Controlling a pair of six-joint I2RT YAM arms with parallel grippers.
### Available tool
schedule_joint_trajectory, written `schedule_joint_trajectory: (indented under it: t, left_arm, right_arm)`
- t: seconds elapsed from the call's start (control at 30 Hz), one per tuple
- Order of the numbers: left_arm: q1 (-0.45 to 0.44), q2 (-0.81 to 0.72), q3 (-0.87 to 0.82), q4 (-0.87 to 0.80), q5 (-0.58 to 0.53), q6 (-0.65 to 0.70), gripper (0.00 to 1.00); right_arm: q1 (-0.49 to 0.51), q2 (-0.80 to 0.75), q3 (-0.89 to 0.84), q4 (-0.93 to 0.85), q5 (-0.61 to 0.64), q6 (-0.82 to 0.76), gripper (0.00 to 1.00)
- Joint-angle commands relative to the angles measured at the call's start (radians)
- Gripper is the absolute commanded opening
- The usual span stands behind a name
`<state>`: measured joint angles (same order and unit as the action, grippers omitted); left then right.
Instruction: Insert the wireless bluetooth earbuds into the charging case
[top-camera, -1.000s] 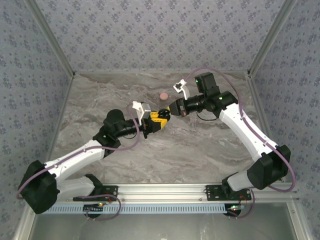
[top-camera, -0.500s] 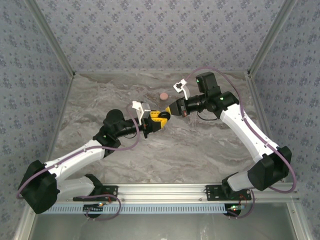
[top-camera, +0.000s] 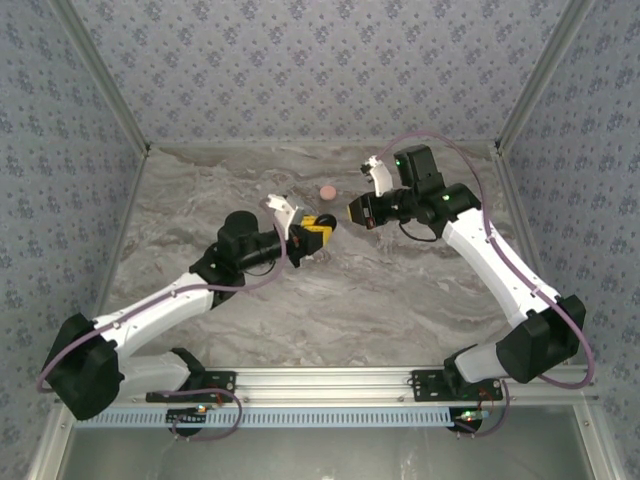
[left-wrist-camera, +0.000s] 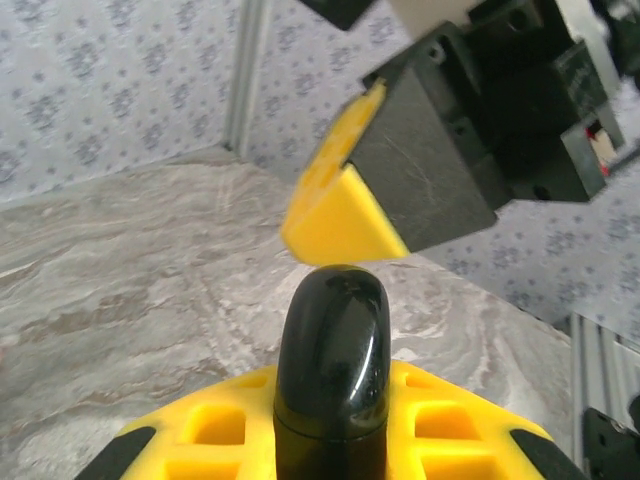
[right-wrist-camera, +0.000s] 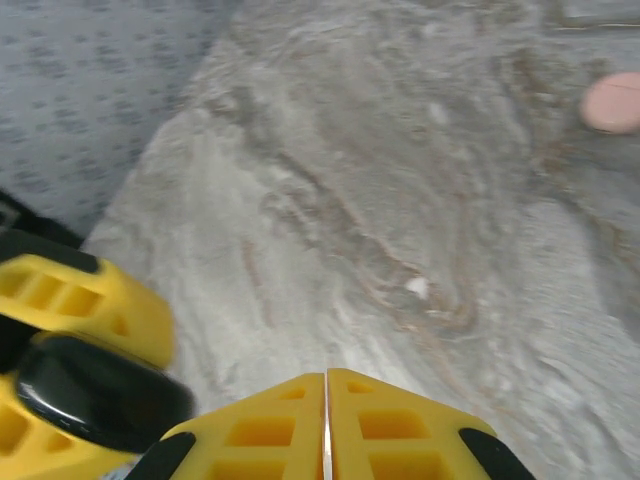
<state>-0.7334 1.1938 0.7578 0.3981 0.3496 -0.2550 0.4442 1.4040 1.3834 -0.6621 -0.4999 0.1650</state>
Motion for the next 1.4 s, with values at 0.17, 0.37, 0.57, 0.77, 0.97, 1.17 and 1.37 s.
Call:
schedule_joint_trajectory:
  t: [0.17, 0.37, 0.57, 0.77, 0.97, 1.17, 1.37]
  left_arm:
    - [0.021, 0.123, 0.192, -0.311, -0.175, -0.169, 0.16]
    - [0.089, 0.297, 0.354, -0.53, -0.12, -0.308, 0.13]
    - [0.128, 0.458, 0.446, -0.604, -0.041, -0.362, 0.13]
    - [0.138, 0.586, 0.528, -0.646, -0.006, -0.377, 0.14]
    - [0.146, 0.691, 0.596, -0.652, 0.034, -0.391, 0.14]
    - [0.149, 0.766, 0.647, -0.657, 0.07, -0.401, 0.14]
    - [0.156, 0.815, 0.663, -0.646, 0.083, -0.409, 0.14]
  right_arm:
    - [-0.038, -0.03, -0.046, -0.068, 0.235, 0.044, 0.11]
    - [-0.053, -0.046, -0.074, -0.078, 0.259, 0.043, 0.14]
    - [-0.063, -0.061, -0.1, -0.082, 0.257, 0.044, 0.15]
    - [-0.067, -0.072, -0.121, -0.08, 0.258, 0.047, 0.15]
    - [-0.068, -0.077, -0.135, -0.082, 0.251, 0.052, 0.15]
    - [-0.07, -0.08, -0.144, -0.079, 0.245, 0.059, 0.16]
    - [-0.068, -0.08, -0.147, -0.077, 0.24, 0.059, 0.16]
